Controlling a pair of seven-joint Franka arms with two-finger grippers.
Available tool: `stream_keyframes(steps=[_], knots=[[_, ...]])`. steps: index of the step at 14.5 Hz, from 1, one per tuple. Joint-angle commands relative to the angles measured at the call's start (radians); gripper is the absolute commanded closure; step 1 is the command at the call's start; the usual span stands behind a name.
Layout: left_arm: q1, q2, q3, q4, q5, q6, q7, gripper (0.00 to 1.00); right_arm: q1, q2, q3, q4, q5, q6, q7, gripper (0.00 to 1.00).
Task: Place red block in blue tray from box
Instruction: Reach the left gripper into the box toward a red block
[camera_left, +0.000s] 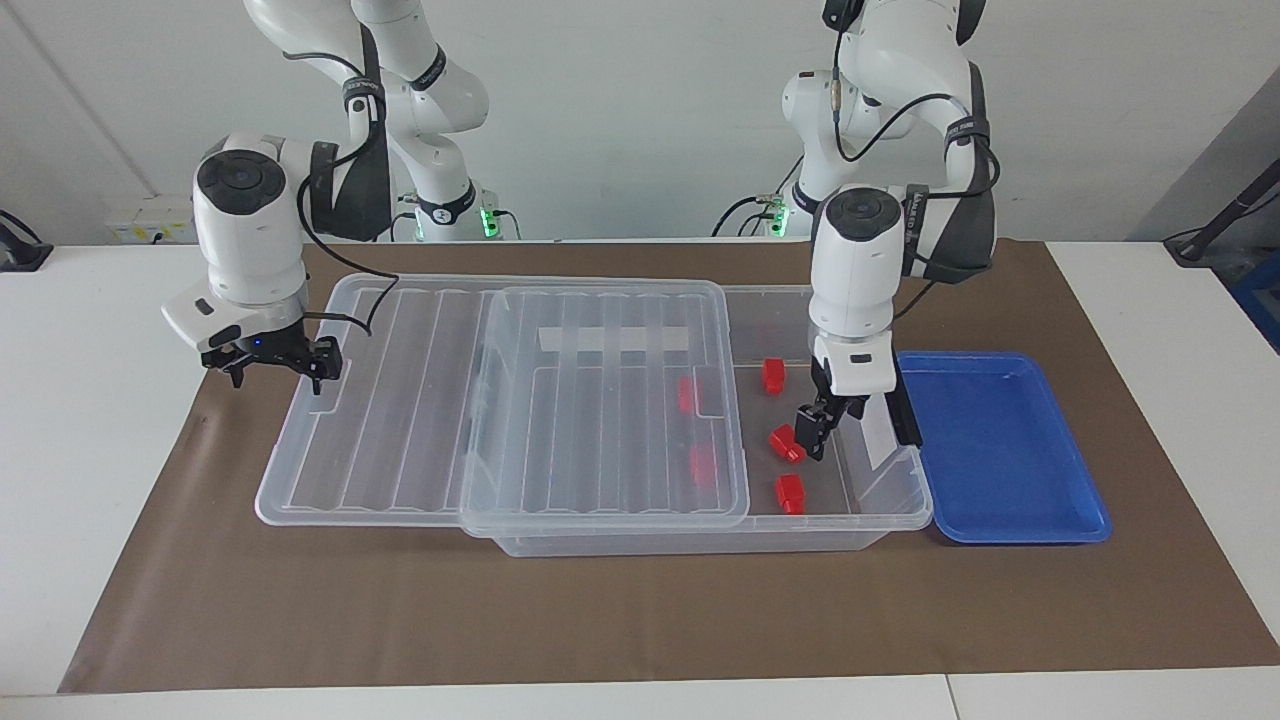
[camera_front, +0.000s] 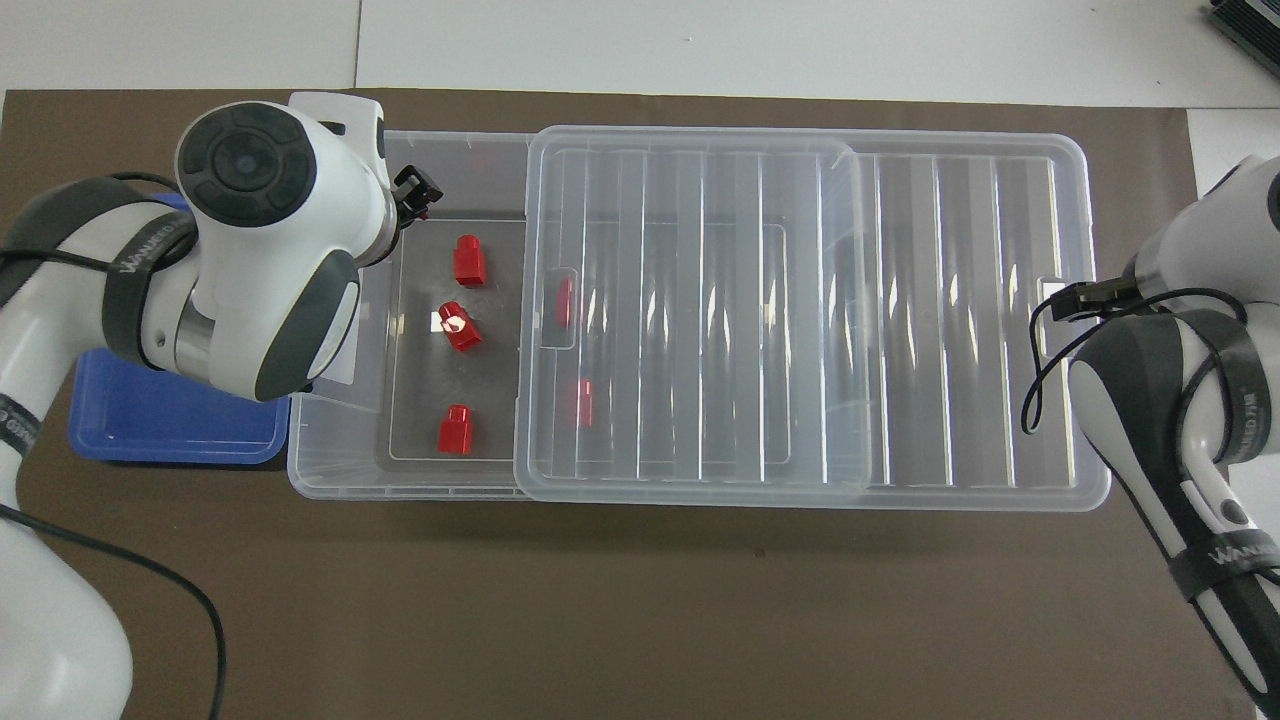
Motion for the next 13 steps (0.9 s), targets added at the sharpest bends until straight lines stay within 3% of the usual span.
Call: stream_keyframes(steps=[1, 13], knots=[[-0.027, 0.008, 0.015, -0.048, 0.043, 0.043, -0.023, 0.0, -0.017, -0.019, 0.004, -0.003, -0.03, -0.022, -0.027, 0.0], [-0.017, 0.001, 0.013, -0.252, 0.058, 0.241, -0.015, 0.0, -0.016, -0.025, 0.005, -0.001, -0.06, -0.03, -0.027, 0.0]])
